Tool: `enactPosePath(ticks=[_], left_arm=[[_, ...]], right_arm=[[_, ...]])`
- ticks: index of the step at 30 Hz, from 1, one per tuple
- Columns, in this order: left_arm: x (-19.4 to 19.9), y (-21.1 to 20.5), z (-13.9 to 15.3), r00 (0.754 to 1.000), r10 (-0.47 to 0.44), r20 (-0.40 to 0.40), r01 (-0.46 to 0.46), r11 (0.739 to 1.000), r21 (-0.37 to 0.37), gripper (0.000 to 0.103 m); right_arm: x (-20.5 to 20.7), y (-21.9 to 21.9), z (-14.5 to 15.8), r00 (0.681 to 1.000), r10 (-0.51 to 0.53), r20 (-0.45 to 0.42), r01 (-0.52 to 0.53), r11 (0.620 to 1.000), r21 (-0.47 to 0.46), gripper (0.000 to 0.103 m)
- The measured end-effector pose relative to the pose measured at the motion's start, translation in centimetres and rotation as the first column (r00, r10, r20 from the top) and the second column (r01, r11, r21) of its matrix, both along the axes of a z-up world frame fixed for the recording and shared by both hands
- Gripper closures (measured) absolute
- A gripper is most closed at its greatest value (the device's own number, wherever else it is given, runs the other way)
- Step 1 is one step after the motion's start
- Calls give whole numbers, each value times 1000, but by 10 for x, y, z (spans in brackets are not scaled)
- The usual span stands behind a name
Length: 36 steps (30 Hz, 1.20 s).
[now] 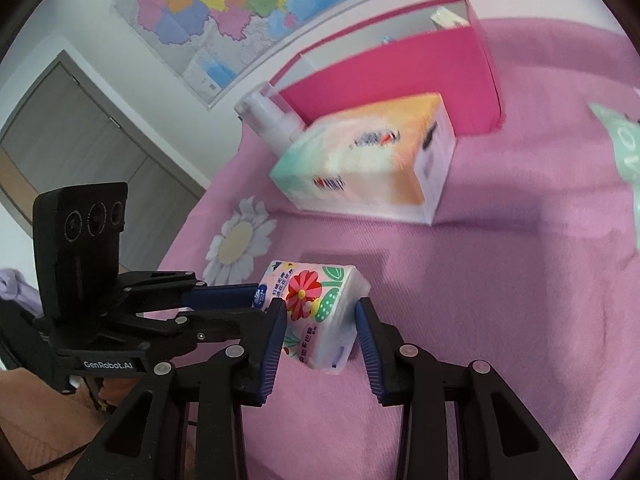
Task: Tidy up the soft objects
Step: 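Grasp the floral tissue pack with the right gripper, then lift the tissue pack and carry it toward the pink box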
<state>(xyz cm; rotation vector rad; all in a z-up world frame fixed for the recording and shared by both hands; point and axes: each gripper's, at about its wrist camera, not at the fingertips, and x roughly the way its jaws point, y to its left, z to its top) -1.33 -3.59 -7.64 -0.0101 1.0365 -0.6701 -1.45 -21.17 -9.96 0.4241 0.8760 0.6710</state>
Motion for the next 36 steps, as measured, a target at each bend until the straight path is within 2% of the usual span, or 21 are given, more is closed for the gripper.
enactPosePath(ticks=[12, 36], left_arm=[[4, -5, 30, 994, 8, 109, -10, 1000, 10, 74], [16, -4, 53, 980, 38, 193, -38, 999, -7, 74]], right_arm=[[8, -2, 26, 997, -25, 75, 25, 1000, -1, 67], [19, -7, 47, 990, -40, 135, 41, 999, -4, 67]])
